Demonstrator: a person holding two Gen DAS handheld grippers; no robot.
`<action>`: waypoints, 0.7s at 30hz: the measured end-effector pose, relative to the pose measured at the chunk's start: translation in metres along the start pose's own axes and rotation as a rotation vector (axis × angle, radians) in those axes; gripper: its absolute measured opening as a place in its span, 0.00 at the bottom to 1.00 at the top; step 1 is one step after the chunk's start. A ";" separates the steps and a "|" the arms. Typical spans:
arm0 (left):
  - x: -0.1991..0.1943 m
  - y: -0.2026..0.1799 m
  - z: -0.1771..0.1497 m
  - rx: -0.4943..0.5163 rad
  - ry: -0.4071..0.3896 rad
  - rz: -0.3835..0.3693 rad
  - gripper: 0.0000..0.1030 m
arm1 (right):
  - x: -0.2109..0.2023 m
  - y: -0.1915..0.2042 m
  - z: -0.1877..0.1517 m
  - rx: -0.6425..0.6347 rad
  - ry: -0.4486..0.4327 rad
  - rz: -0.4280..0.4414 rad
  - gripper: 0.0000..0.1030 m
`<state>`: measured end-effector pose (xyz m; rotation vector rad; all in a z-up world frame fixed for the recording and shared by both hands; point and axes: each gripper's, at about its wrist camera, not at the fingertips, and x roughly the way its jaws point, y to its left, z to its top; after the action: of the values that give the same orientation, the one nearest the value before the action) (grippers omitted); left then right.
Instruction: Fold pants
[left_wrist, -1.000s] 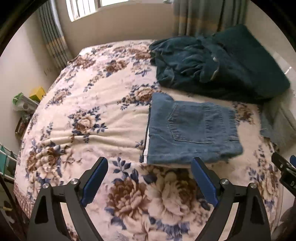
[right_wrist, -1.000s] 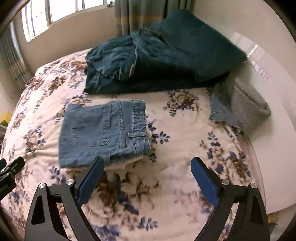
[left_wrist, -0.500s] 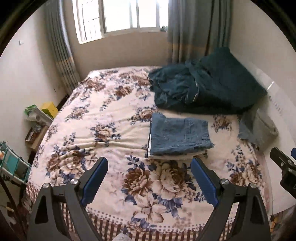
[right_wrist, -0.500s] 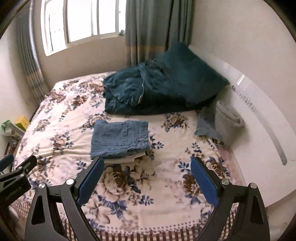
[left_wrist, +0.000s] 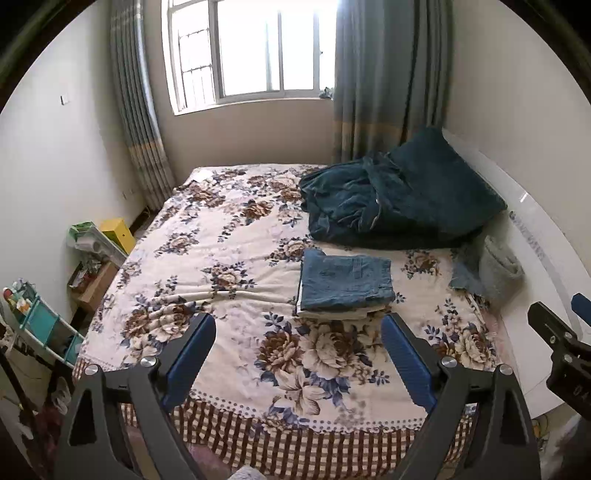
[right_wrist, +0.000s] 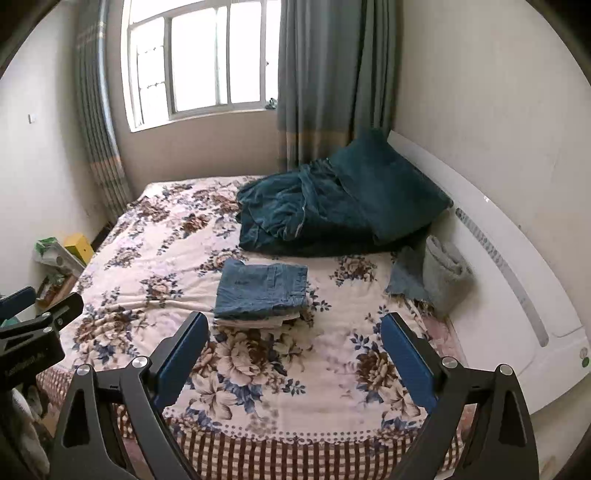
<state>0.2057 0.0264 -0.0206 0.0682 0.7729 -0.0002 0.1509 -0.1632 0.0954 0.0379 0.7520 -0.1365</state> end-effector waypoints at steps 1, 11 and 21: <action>-0.006 0.000 0.000 -0.002 -0.006 -0.006 0.89 | -0.010 0.000 0.000 -0.006 -0.011 -0.002 0.94; -0.053 -0.004 -0.009 -0.020 -0.033 -0.032 0.89 | -0.073 -0.004 0.003 -0.020 -0.038 0.057 0.94; -0.044 -0.009 -0.007 -0.024 -0.087 0.017 1.00 | -0.057 -0.010 0.014 0.001 -0.102 0.007 0.98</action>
<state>0.1692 0.0166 0.0047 0.0514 0.6853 0.0226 0.1179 -0.1682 0.1454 0.0344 0.6495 -0.1314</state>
